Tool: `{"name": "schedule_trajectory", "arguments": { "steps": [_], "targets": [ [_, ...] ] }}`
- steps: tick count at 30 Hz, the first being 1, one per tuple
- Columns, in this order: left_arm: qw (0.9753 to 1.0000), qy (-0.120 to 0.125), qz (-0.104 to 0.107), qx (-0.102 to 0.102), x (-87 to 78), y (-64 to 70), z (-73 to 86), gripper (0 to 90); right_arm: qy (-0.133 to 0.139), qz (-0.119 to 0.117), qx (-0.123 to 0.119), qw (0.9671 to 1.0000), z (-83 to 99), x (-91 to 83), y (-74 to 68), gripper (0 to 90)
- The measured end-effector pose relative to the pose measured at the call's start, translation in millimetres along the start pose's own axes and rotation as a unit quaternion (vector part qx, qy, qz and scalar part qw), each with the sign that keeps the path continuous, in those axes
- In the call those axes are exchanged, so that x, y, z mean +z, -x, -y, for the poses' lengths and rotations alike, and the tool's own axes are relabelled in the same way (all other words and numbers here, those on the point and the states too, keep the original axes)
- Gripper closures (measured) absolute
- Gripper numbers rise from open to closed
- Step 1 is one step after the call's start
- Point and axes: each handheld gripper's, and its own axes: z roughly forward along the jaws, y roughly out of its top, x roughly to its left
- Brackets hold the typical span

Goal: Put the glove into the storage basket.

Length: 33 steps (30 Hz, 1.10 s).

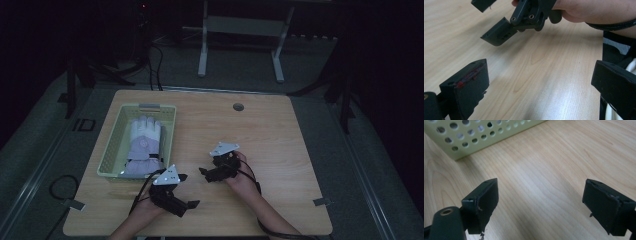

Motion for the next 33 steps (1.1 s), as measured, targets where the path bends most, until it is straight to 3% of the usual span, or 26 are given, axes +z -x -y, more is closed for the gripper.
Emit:
{"name": "schedule_trajectory", "arguments": {
  "steps": [13,21,26,33],
  "targets": [
    [0.9993,-0.011,0.031,0.017,25.1,11.2,4.8,1.3,0.013,-0.019,-0.017,0.9996,28.7,-9.4,6.3,12.9],
    [0.9983,-0.027,0.048,0.019,38.0,14.8,7.0,1.3,0.020,-0.025,-0.008,0.9995,45.5,-19.4,16.2,12.9],
    [0.9978,-0.043,0.047,0.020,45.2,14.6,8.9,1.3,0.023,-0.031,-0.002,0.9993,55.6,-22.7,20.6,12.7],
    [0.9972,-0.042,0.057,0.023,54.4,16.3,7.3,1.2,0.030,-0.028,0.000,0.9992,65.7,-29.6,26.3,12.5]
  ]
}}
